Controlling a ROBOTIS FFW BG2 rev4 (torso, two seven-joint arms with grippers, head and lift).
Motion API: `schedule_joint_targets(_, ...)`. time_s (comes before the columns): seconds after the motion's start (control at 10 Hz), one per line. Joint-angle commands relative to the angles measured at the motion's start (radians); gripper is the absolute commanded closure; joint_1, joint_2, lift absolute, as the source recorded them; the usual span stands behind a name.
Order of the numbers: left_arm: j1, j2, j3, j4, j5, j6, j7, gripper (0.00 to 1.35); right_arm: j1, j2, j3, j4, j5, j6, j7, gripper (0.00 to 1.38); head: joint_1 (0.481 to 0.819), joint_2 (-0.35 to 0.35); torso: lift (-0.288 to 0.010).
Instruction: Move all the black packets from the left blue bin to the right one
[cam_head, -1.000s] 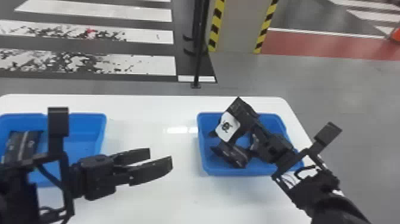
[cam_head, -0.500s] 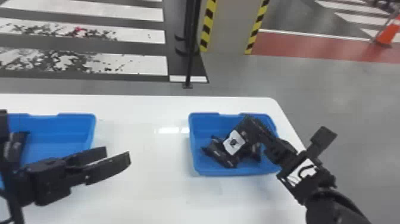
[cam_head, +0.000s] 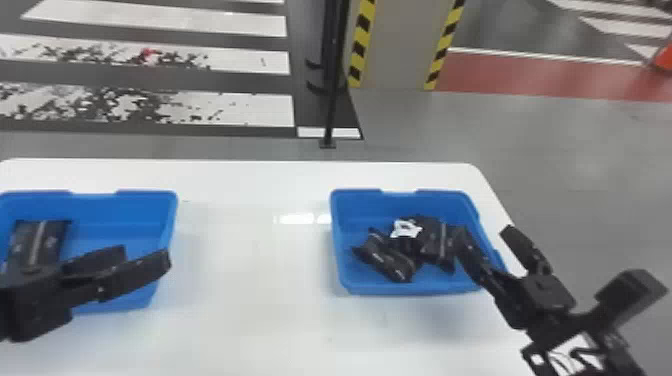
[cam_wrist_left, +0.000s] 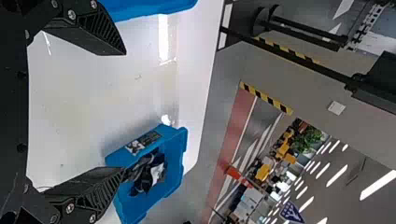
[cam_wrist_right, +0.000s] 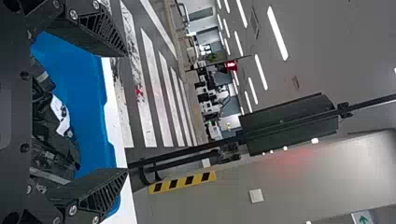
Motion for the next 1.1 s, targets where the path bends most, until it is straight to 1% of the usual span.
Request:
schedule_joint_targets(0.0,-0.006,0.011,0.06,0.0,-0.045,0.008,0.003,0.17,0.115,0.032,0.008,-0.084,0.056,-0.062,-0.004,0.12,0.695,-0.136,-0.137)
schedule_joint_targets(0.1,-0.021,0.009,0.11,0.0,-0.101,0.01,0.017,0.17,0.186,0.032,0.022,-0.138,0.09,-0.099,-0.014,0.12,0.695,-0.105,-0.137)
schedule_joint_targets(0.2,-0.048,0.012,0.142,0.008,-0.14,0.025,0.025,0.17,0.24,0.032,0.038,-0.18,0.102,-0.113,-0.019,0.12,0.695,-0.045,-0.137)
schedule_joint_targets(0.3,-0.08,0.02,0.164,0.03,-0.186,0.035,0.032,0.17,0.302,0.032,0.062,-0.224,0.12,-0.126,-0.039,0.12,0.695,-0.009,-0.137)
schedule_joint_targets(0.4,-0.102,0.035,0.178,0.062,-0.212,0.042,0.041,0.17,0.334,0.032,0.074,-0.229,0.124,-0.126,-0.05,0.13,0.695,0.054,-0.137)
schedule_joint_targets(0.5,-0.134,0.052,0.178,0.113,-0.23,0.054,0.048,0.17,0.351,0.032,0.074,-0.214,0.114,-0.126,-0.05,0.13,0.695,0.113,-0.137)
schedule_joint_targets(0.7,-0.222,0.081,0.164,0.231,-0.302,0.076,0.049,0.17,0.363,0.032,0.081,-0.209,0.108,-0.101,-0.047,0.13,0.695,0.174,-0.137)
schedule_joint_targets(0.8,-0.271,0.089,0.15,0.29,-0.336,0.076,0.051,0.17,0.361,0.032,0.081,-0.202,0.102,-0.096,-0.047,0.13,0.695,0.197,-0.137)
schedule_joint_targets(0.9,-0.306,0.088,0.142,0.332,-0.362,0.084,0.069,0.17,0.358,0.032,0.081,-0.199,0.098,-0.091,-0.045,0.14,0.695,0.207,-0.137)
schedule_joint_targets(1.0,-0.35,0.089,0.128,0.398,-0.376,0.084,0.083,0.17,0.356,0.032,0.081,-0.194,0.096,-0.084,-0.041,0.14,0.695,0.22,-0.137)
